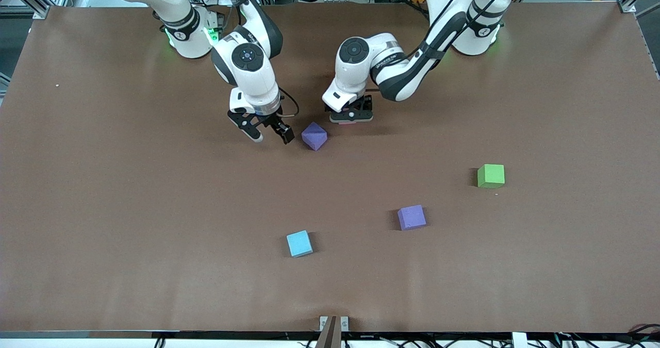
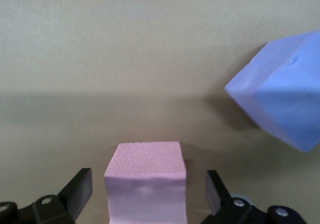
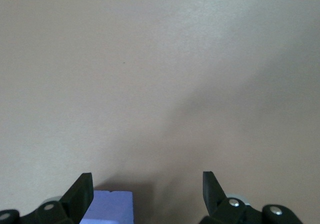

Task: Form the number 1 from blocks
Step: 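Place the light pink block at the column's end with the left gripper, then carry the purple block toward the column while the left gripper withdraws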

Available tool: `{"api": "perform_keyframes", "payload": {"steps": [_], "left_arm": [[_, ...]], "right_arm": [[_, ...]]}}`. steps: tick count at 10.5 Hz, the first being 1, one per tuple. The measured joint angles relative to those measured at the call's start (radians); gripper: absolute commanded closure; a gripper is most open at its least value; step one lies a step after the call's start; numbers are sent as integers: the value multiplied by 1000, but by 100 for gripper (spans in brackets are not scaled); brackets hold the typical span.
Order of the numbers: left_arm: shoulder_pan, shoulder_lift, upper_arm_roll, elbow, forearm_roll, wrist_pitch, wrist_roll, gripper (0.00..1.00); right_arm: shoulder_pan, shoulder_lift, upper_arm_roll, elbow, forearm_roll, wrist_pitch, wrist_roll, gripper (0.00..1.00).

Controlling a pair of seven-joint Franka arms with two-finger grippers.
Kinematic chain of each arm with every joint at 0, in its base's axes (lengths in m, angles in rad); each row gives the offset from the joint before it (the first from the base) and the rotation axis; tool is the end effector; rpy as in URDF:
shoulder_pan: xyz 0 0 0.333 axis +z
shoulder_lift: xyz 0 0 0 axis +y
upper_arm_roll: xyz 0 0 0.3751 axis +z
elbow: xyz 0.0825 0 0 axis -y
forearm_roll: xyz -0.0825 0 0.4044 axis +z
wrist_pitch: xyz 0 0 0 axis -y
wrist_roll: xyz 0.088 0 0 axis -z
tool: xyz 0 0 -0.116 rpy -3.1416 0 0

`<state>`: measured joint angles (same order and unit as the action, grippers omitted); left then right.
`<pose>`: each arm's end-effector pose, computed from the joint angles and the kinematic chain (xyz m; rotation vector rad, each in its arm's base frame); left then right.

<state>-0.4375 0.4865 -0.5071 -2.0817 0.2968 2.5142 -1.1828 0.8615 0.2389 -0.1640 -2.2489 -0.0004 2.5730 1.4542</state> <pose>0.3744 -0.4999 0.2461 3.0899 0.0775 -0.0504 0.4421 0.3723 0.3008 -2.8659 1.1282 -0.1171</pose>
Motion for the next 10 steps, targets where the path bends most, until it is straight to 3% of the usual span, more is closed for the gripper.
{"api": "perform_keyframes", "payload": {"steps": [2, 7, 10], "left_arm": [[20, -54, 0, 20, 0, -1, 0, 0], [157, -307, 1, 21, 1, -143, 0, 0], [269, -351, 13, 38, 1, -151, 102, 0]], "right_arm": [[0, 4, 0, -3, 0, 36, 0, 3], [22, 80, 3, 42, 0, 103, 31, 6], [76, 159, 5, 122, 0, 85, 69, 6]]}}
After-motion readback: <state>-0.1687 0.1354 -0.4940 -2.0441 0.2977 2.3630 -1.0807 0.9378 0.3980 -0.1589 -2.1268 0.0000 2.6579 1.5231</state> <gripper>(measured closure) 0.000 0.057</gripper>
